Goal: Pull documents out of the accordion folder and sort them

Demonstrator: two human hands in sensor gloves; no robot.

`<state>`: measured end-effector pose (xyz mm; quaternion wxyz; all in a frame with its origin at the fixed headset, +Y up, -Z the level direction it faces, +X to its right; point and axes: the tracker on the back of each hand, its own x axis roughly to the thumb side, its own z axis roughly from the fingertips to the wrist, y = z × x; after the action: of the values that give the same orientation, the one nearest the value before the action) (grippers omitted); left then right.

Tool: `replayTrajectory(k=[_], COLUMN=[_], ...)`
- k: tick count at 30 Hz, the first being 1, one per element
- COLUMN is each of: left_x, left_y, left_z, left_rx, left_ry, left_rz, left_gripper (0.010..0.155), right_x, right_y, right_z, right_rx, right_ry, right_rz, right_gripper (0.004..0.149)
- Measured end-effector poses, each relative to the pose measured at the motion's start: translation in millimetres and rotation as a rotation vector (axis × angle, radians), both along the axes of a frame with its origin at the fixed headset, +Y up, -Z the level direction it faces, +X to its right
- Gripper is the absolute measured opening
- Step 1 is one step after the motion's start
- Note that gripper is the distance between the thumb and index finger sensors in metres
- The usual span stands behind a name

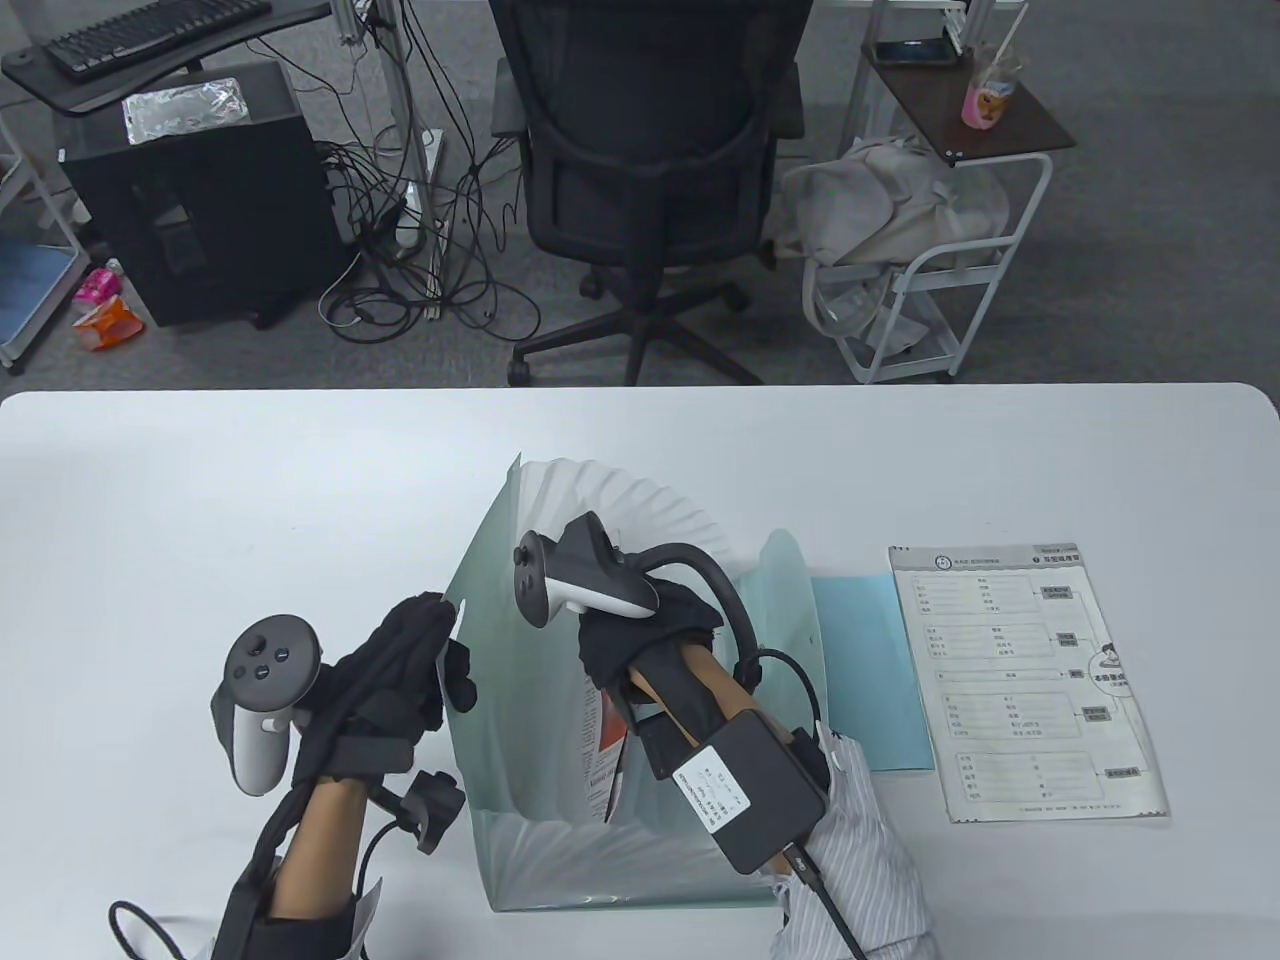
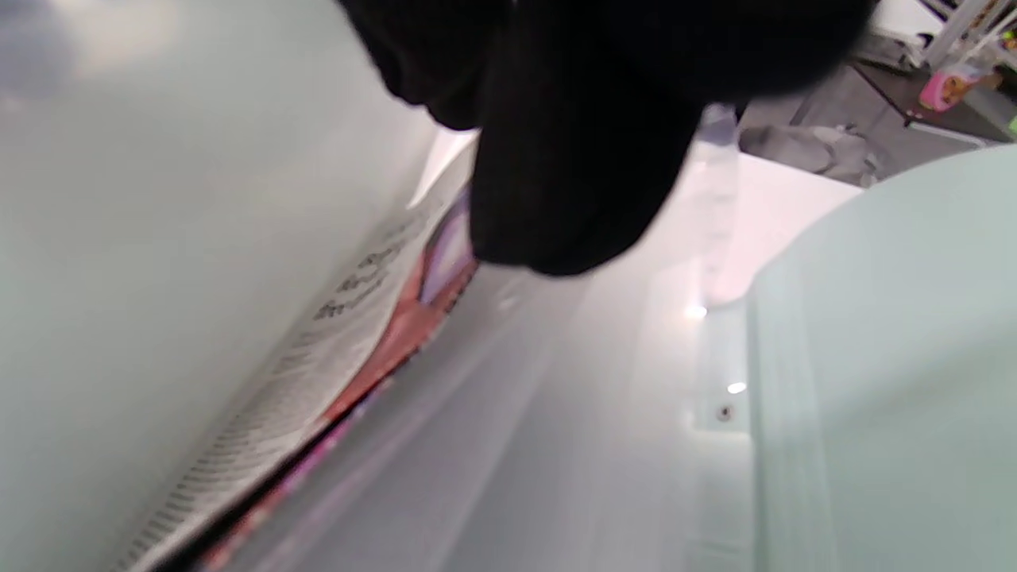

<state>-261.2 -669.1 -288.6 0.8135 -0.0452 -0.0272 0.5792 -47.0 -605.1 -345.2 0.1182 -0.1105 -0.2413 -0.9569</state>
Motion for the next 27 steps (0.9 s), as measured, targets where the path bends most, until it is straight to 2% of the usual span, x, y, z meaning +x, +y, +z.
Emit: replayTrajectory(k=[5, 11, 14, 19, 22, 27], left_x=[0, 0, 0, 0, 0, -1], left_y=[0, -1, -1, -1, -1, -2], left_z=[0, 0, 0, 0, 0, 0], left_rx=[-0.001, -0.001, -0.003, -0.004, -0.004, -0.004], left_ry=[0.001, -0.005, -0.008, -0.009, -0.009, -0.009], left_rz=[0.002, 0.001, 0.003, 0.008, 0.009, 0.012], left_gripper=[0.071, 0.071, 0.072, 0.072, 0.072, 0.072], right_x=[-2, -11, -15, -19, -18, -10], right_y=[-9, -3, -4, -18, -22, -16], right_z=[-5, 3, 5, 4, 3, 4], right_rx=[-0.093, -0.172, -0.172, -0.222, -0.198, -0.083], right_ry=[-0.007, 0.067, 0.081, 0.098, 0.102, 0.084], right_rz=[-0.007, -0.134, -0.141, -0.164, -0.159, -0.157], right_gripper=[0.048, 0.047, 0.048, 0.049, 0.047, 0.041])
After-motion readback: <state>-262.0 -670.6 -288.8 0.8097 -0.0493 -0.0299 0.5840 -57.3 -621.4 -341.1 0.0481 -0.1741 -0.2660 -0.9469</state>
